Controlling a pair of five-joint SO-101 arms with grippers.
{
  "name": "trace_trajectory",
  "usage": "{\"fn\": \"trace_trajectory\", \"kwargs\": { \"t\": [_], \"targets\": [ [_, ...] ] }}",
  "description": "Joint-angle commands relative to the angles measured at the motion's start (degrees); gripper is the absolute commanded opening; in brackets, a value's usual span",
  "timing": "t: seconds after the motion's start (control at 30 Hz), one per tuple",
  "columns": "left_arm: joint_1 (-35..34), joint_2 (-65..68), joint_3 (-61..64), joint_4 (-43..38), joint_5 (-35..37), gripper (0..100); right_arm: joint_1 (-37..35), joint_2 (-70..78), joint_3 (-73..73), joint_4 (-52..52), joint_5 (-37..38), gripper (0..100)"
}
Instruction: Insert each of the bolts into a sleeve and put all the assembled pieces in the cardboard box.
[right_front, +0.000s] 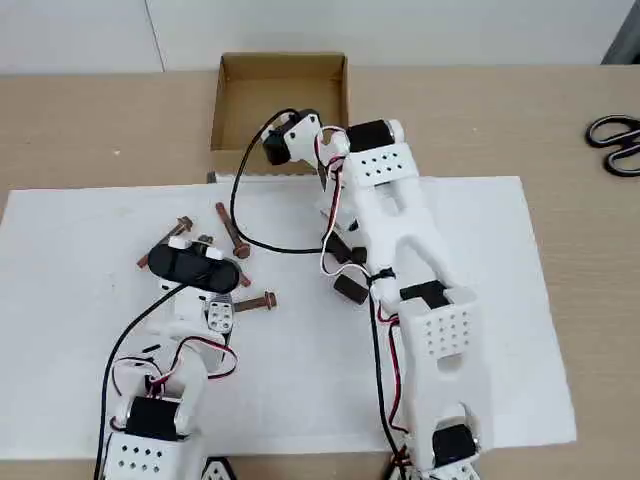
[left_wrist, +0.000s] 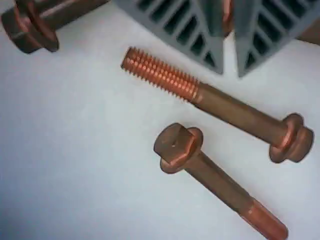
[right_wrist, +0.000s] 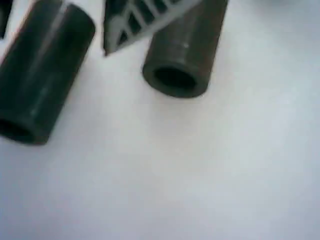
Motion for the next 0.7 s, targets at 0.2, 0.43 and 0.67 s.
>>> {"fn": "trace_trajectory", "kwargs": {
  "t": [0.2,0.43,0.67],
  "targets": [
    [-0.1,-0.7,-1.0,0.2,-0.5,0,0.5,3.4,-2.5,-2.1,0.6,13.0],
    [-0.1,-0.7,-1.0,0.2,-0.5,0,0.7,6.6,-2.5,-4.4,0.6,12.6],
    [-0.1,-0.7,-1.0,0.2,-0.5,0,0.7,8.0,-2.5,-4.1,0.1,1.5]
  ]
}}
